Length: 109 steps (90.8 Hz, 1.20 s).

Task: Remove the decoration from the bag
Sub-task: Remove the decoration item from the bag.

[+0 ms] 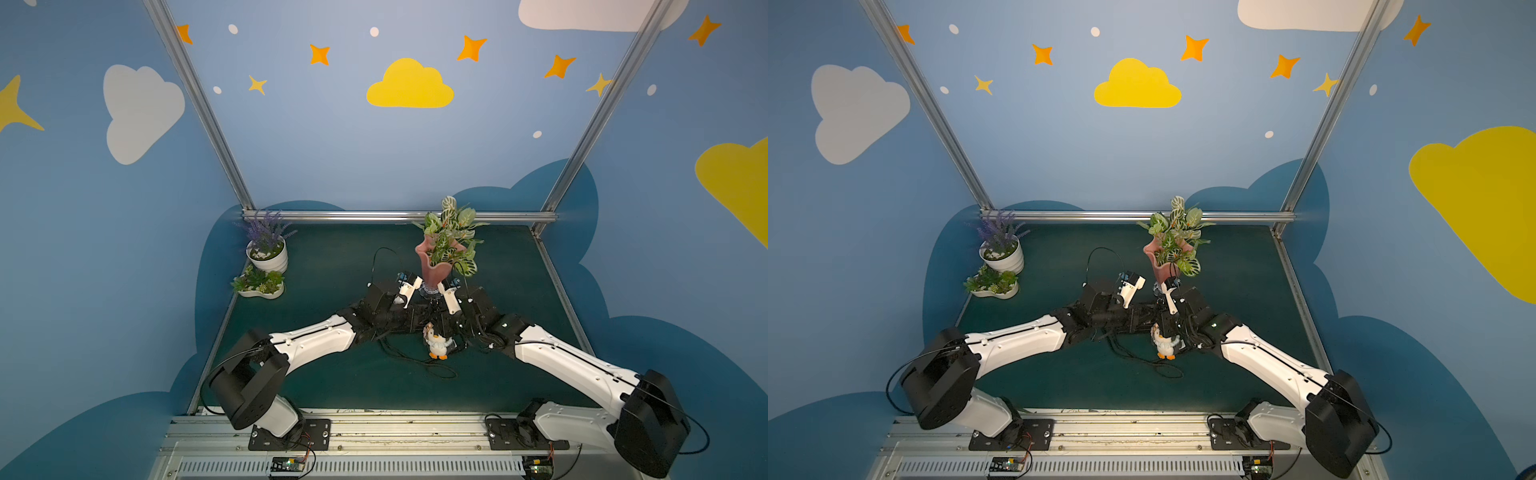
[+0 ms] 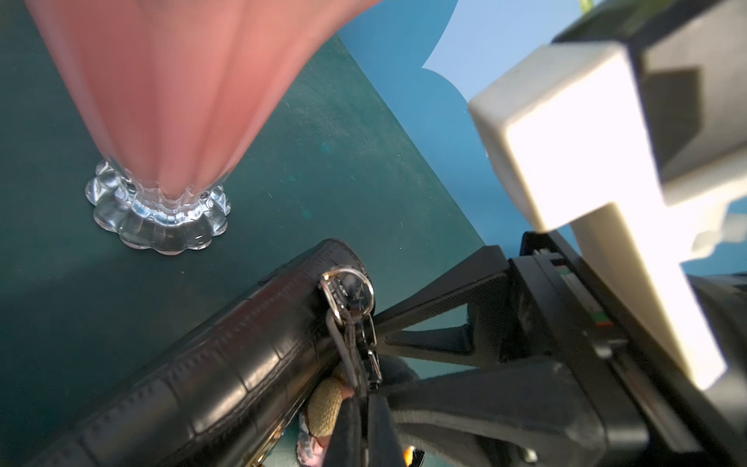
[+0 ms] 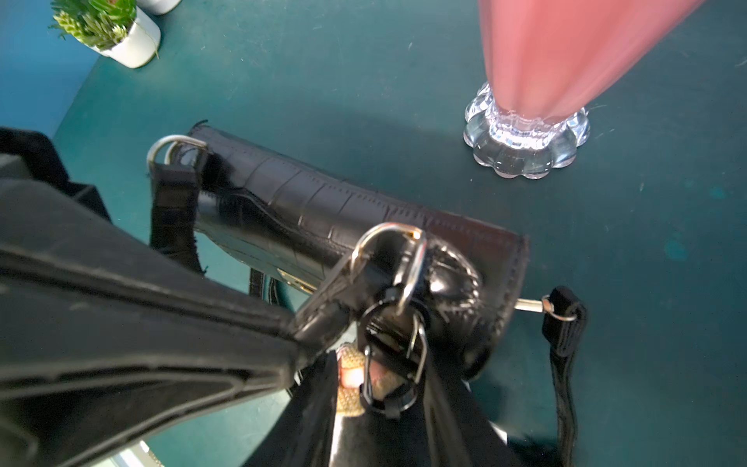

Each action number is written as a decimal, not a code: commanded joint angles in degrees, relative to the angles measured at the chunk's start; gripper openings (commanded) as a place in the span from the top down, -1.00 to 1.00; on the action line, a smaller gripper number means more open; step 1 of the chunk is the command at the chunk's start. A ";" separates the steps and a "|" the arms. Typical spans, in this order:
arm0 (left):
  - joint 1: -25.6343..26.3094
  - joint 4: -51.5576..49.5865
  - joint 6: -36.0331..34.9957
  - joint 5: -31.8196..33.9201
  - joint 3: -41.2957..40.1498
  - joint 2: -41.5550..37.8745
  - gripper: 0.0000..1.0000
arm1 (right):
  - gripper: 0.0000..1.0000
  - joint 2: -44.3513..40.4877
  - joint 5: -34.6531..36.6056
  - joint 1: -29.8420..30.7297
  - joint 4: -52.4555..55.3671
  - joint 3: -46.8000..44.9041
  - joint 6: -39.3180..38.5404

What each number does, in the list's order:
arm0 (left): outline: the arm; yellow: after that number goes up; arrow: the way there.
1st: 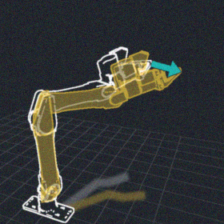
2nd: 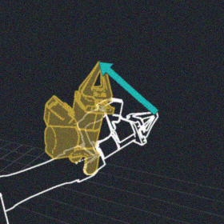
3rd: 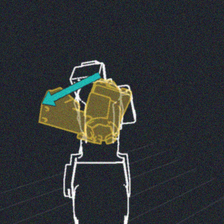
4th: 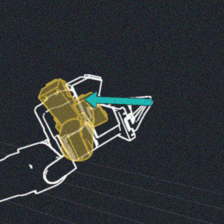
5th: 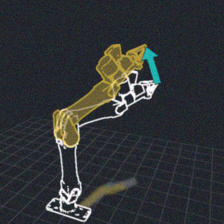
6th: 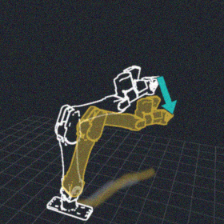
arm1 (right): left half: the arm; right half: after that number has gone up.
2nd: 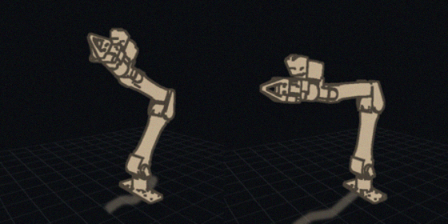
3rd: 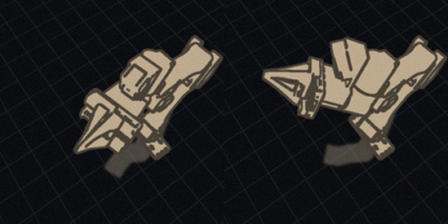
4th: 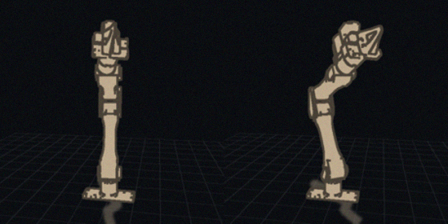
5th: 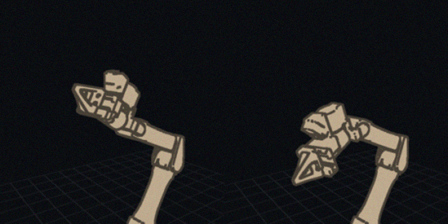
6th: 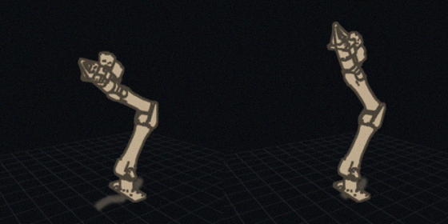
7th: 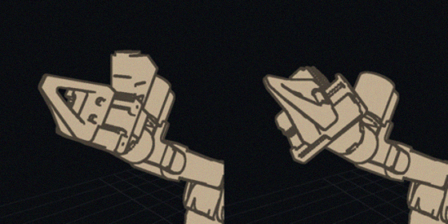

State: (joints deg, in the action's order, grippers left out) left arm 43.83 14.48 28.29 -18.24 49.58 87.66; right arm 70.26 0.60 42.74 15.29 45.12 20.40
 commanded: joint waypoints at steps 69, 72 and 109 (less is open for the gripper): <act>-7.82 -19.76 -0.87 3.47 -3.92 -18.96 0.94 | 0.75 8.16 -14.12 0.45 -18.31 -1.17 -19.85; -8.91 -20.44 -0.92 2.86 -4.01 -19.18 0.94 | 0.75 8.11 -13.94 0.90 -19.37 -1.92 -20.58; -13.16 -20.20 -1.55 -7.43 -0.73 -13.39 0.94 | 0.54 11.05 -11.08 3.14 -23.91 -3.18 -22.91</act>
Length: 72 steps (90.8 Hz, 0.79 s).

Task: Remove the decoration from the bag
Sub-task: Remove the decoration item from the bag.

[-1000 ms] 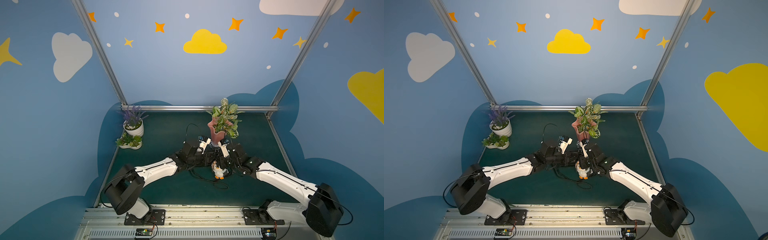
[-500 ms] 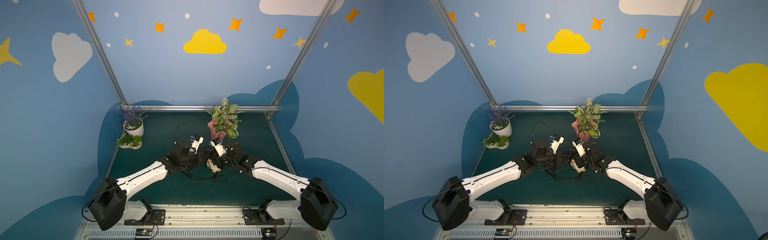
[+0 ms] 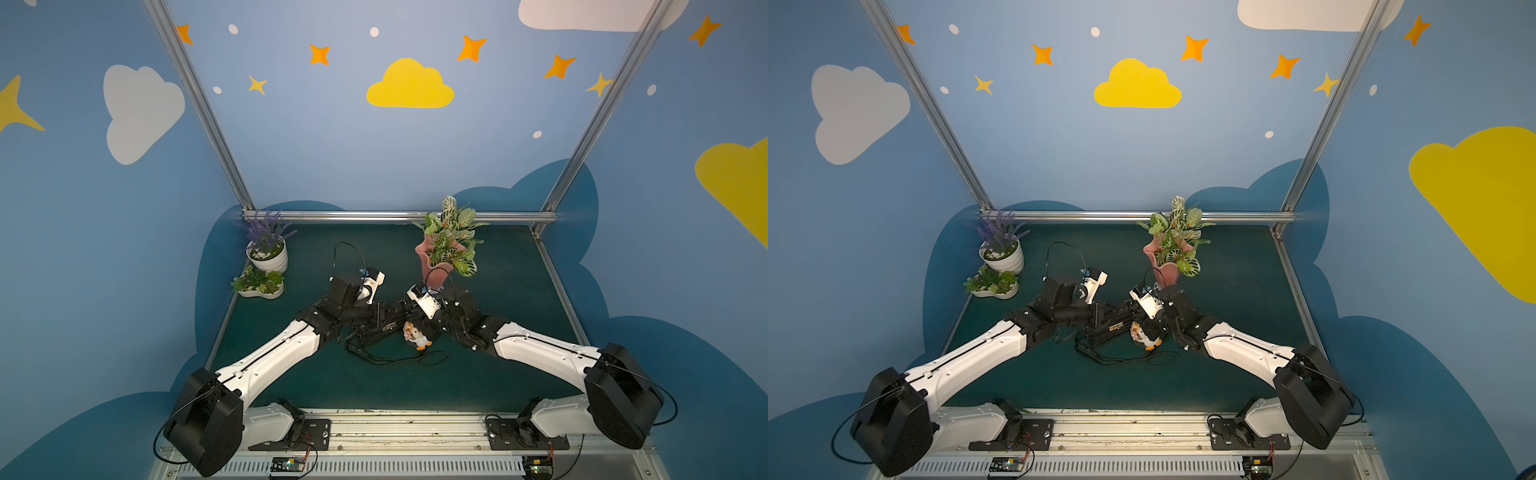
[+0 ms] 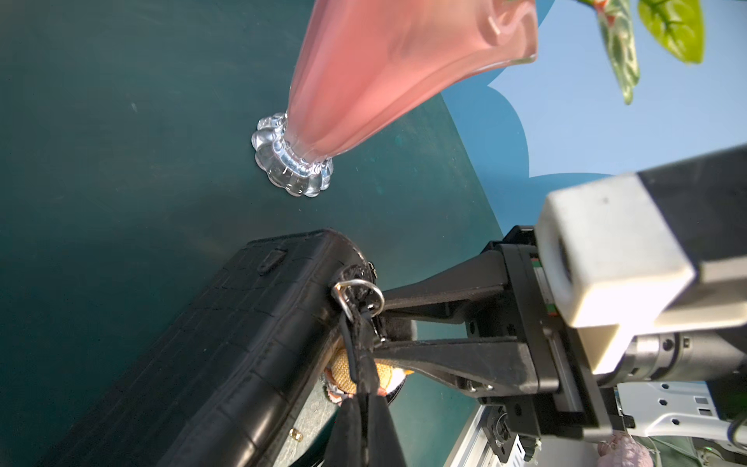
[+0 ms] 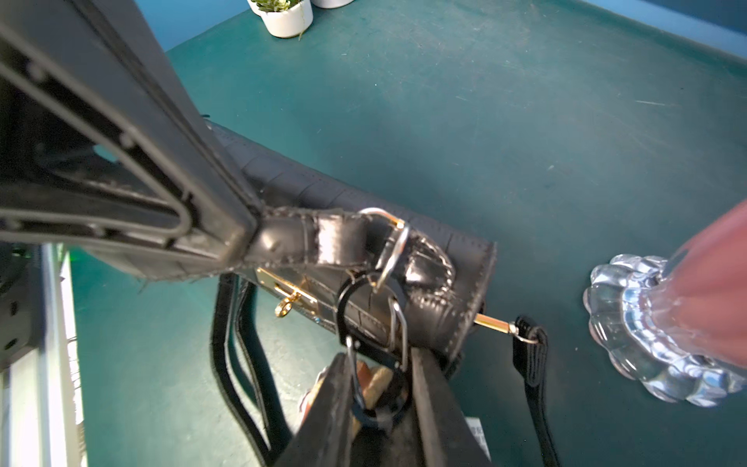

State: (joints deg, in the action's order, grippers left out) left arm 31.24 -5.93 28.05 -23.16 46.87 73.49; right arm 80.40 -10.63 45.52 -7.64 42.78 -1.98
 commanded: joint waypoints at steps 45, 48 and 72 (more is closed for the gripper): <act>-0.74 0.18 -0.52 -2.68 2.01 1.20 0.94 | -0.11 -2.91 3.88 0.50 -6.58 -4.03 0.16; -0.75 0.23 -0.54 -2.68 2.00 1.21 0.94 | -0.13 -3.47 4.23 0.46 -7.00 -4.03 0.03; -0.74 1.28 0.45 -3.00 1.23 1.30 0.94 | -0.15 -5.00 4.34 0.67 -9.95 -6.15 -1.75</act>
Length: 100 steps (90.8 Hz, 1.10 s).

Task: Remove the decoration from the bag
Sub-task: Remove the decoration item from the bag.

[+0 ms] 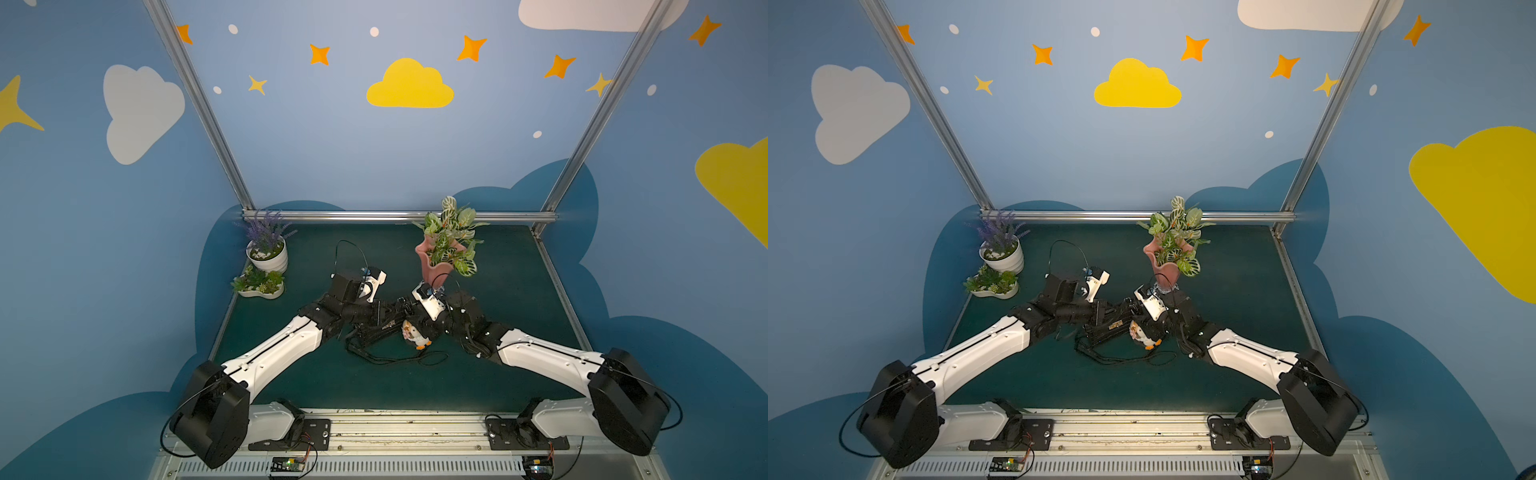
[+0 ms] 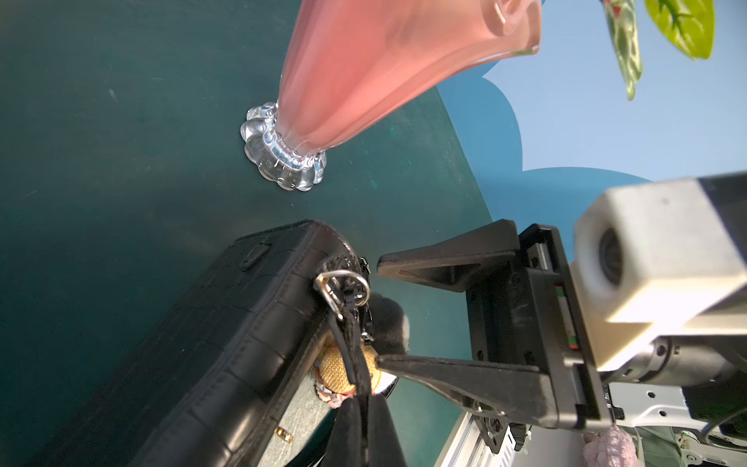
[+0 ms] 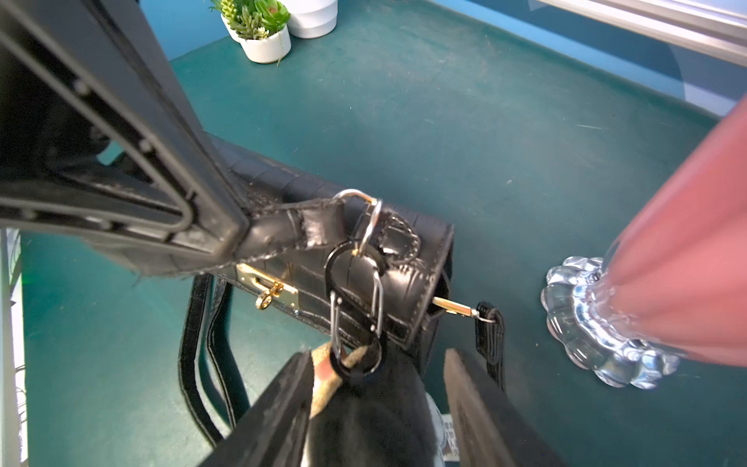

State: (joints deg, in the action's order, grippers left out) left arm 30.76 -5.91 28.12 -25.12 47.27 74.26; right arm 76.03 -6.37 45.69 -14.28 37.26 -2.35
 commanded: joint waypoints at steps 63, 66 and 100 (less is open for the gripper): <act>-0.22 2.69 1.26 -1.58 0.00 0.52 0.94 | 0.06 3.22 0.11 2.07 -15.95 -4.01 -7.96; -0.26 2.79 1.35 -1.59 -0.14 0.53 0.94 | 0.07 3.33 -0.29 2.04 -15.95 -3.92 -8.15; -0.18 3.06 1.62 -1.52 -0.60 0.57 0.94 | 0.38 4.73 -1.00 1.92 -16.71 -3.00 -8.14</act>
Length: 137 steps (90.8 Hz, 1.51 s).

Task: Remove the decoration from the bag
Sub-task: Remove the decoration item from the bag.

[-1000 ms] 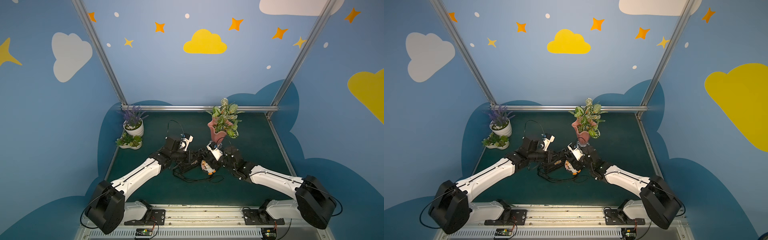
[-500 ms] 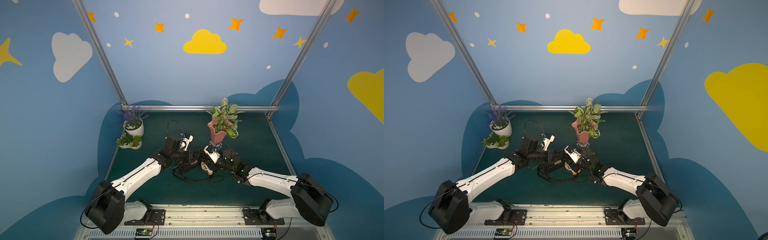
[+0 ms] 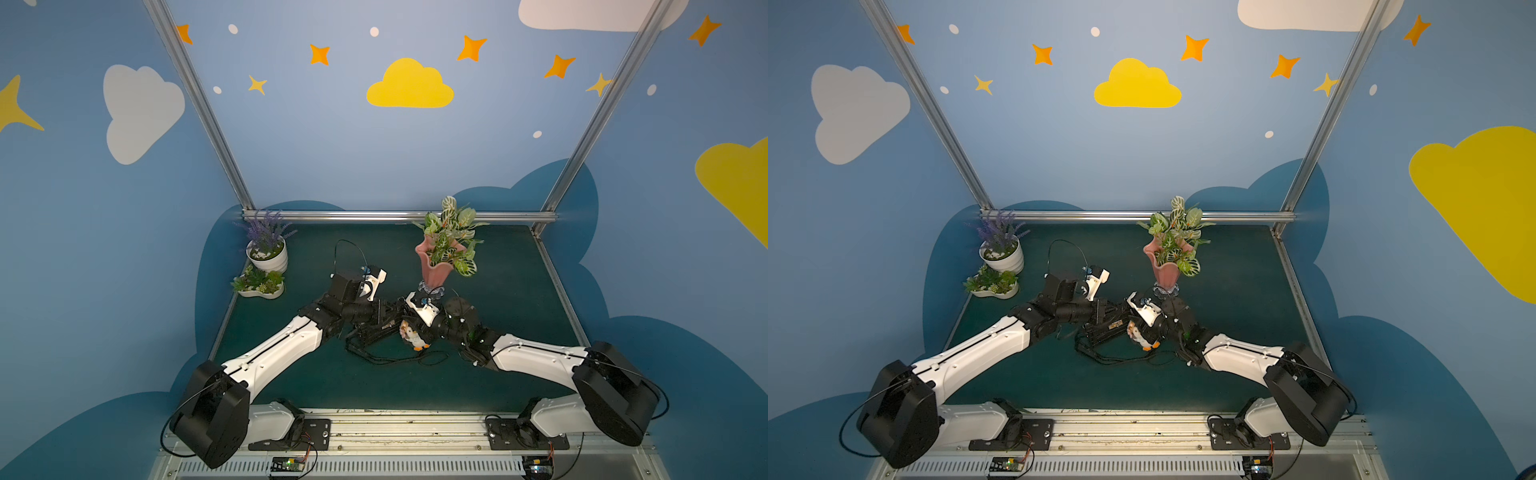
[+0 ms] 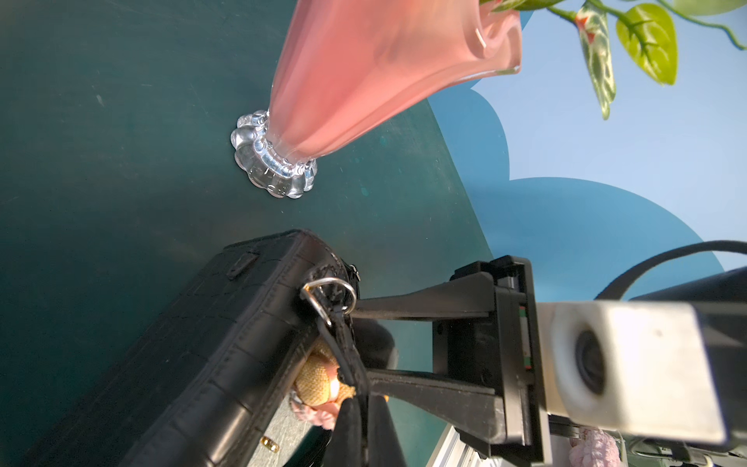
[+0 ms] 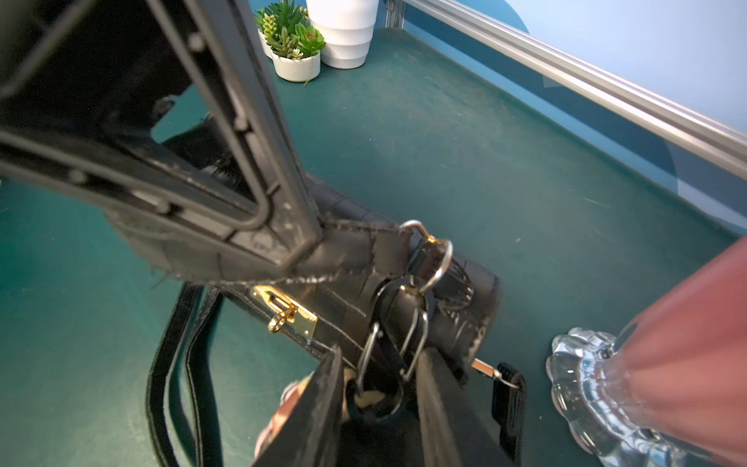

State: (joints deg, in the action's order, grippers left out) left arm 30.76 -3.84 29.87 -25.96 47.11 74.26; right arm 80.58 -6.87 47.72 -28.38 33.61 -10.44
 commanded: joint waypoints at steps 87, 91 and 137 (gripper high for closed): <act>-0.26 0.99 0.98 -0.41 -0.88 0.43 0.94 | 0.71 1.94 2.54 -0.18 -5.23 0.53 2.33; -0.24 0.80 0.89 -0.43 -0.77 0.49 0.94 | 0.72 2.00 2.63 -0.18 -5.22 0.63 2.06; -1.07 -4.75 -1.07 1.52 0.72 0.48 0.94 | 0.71 -1.89 -5.72 -2.69 -1.63 2.10 3.09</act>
State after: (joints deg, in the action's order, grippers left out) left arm 30.44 -5.63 29.98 -24.67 46.46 74.28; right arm 80.86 -8.40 46.50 -31.05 33.65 -8.58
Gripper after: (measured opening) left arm 0.054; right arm 0.148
